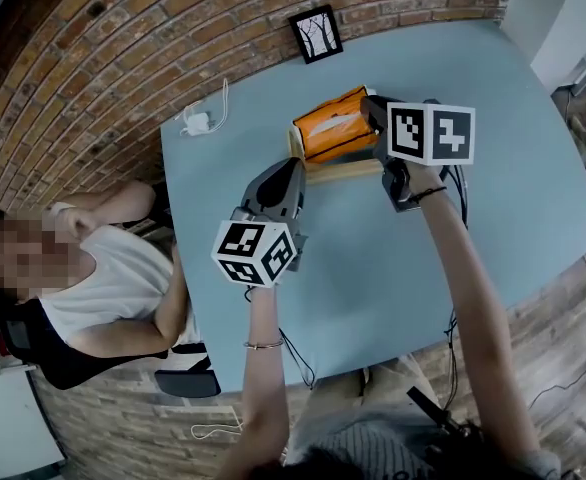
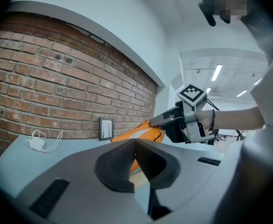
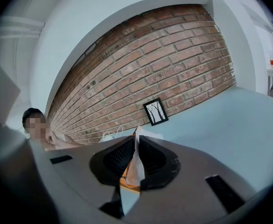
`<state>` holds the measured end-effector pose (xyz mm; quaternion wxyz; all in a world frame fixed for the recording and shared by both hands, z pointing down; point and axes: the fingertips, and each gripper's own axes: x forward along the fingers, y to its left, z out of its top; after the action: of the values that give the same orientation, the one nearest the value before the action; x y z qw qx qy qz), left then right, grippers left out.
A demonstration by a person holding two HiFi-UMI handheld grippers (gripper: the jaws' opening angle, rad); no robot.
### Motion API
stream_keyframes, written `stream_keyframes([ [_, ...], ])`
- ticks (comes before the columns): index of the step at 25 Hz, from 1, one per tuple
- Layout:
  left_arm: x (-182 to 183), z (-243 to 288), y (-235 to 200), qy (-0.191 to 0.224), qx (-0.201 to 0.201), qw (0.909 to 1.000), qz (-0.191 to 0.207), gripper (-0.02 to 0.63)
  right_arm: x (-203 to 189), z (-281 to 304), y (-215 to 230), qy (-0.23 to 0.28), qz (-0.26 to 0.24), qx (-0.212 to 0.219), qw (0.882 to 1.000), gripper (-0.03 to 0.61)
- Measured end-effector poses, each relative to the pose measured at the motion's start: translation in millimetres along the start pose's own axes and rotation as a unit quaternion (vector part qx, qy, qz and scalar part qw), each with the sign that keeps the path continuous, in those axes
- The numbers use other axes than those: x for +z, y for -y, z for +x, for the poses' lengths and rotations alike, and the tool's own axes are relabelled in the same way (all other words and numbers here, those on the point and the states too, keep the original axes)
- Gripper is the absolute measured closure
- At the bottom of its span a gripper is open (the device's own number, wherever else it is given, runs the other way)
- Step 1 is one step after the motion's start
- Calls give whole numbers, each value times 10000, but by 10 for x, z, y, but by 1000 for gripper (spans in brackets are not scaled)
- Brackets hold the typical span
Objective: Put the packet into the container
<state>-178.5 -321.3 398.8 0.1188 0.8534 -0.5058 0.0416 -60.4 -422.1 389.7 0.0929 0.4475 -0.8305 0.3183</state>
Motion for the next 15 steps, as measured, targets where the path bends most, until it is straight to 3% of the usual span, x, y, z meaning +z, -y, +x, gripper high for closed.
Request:
stream_keyframes([
  [5,-53,49,7,-47,-5,10000,-19,606,-226,107,87,-242,21,-122,9996,534],
  [15,-164,112,30,-162,-34,9999,-9,606,-490,308,185,-691,-400,-345,9962,532],
])
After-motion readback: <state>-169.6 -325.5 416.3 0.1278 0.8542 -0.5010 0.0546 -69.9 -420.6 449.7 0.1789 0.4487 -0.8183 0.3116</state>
